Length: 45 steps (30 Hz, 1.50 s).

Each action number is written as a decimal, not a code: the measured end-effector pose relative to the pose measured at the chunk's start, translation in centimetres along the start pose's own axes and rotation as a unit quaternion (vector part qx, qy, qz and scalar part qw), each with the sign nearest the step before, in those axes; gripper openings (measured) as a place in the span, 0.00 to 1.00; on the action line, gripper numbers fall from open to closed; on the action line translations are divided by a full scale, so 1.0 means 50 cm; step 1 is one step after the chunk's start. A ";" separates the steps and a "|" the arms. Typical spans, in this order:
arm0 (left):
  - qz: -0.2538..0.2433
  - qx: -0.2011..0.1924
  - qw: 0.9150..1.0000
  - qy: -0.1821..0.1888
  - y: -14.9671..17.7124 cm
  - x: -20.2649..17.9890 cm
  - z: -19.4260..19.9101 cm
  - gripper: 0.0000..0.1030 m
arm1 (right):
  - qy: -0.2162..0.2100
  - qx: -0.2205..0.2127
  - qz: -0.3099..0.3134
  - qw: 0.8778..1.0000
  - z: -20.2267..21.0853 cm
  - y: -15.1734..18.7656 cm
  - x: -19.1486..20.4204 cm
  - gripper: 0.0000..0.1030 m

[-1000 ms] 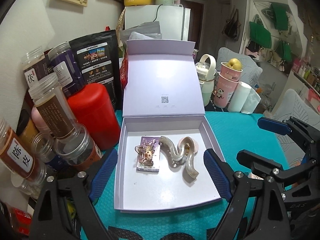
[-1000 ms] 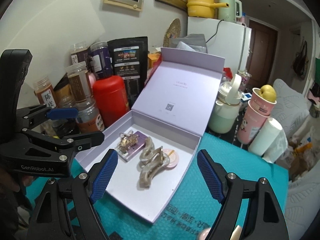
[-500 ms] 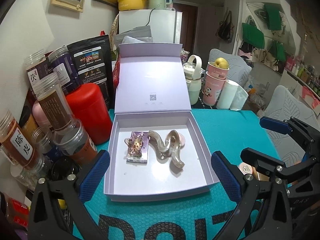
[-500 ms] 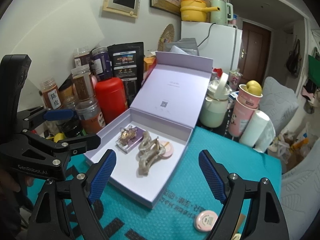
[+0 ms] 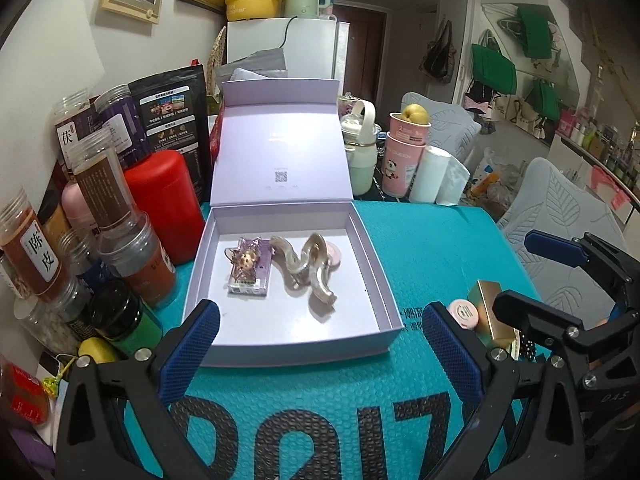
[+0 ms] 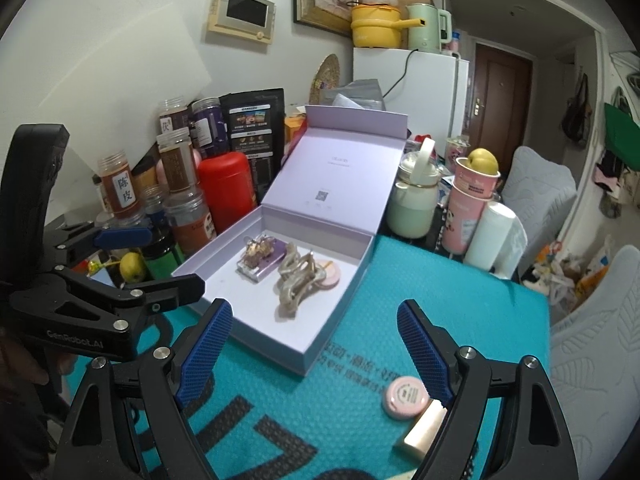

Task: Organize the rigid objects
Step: 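Withdraw both grippers from the gift box toward the remaining items, then move the left gripper to the pink compact while the right gripper approaches the polka-dot scrunchie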

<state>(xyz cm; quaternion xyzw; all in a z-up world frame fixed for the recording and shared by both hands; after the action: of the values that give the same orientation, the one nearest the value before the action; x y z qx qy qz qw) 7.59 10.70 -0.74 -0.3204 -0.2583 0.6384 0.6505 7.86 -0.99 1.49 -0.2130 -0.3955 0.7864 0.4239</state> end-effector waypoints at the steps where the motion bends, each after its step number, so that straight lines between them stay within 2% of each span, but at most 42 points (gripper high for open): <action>1: -0.002 0.001 1.000 0.000 0.003 -0.003 0.000 1.00 | 0.001 0.001 -0.001 1.000 0.003 0.006 -0.001 0.83; 15: -0.003 0.003 1.000 0.031 0.038 -0.069 -0.018 1.00 | 0.025 0.015 -0.052 0.998 0.033 0.095 -0.080 0.83; 24: -0.006 0.025 0.998 0.065 0.064 -0.127 -0.054 1.00 | 0.052 0.038 -0.093 0.994 0.034 0.171 -0.157 0.83; 34: -0.038 0.048 0.994 0.095 0.091 -0.202 -0.101 1.00 | 0.075 0.067 -0.133 0.986 0.030 0.250 -0.231 0.83; 45: -0.094 0.062 0.988 0.105 0.094 -0.278 -0.163 1.00 | 0.106 0.099 -0.190 0.971 0.032 0.318 -0.310 0.82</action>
<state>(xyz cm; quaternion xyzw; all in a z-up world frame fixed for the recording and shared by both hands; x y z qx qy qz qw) 9.82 -3.96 -8.63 -0.3187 -0.1772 0.5524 0.7496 7.40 -19.83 -10.33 -0.1733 -0.3011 0.6999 0.6240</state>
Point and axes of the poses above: each gripper's, at about its wrist camera, not at the fingertips, and z roughly against the way its jaws point, x to its left, y to its underside, the point moved 10 cm from there along -z, roughly the way its jaws point, and after that the axes turned 1 degree about x, right-handed, at the moved point
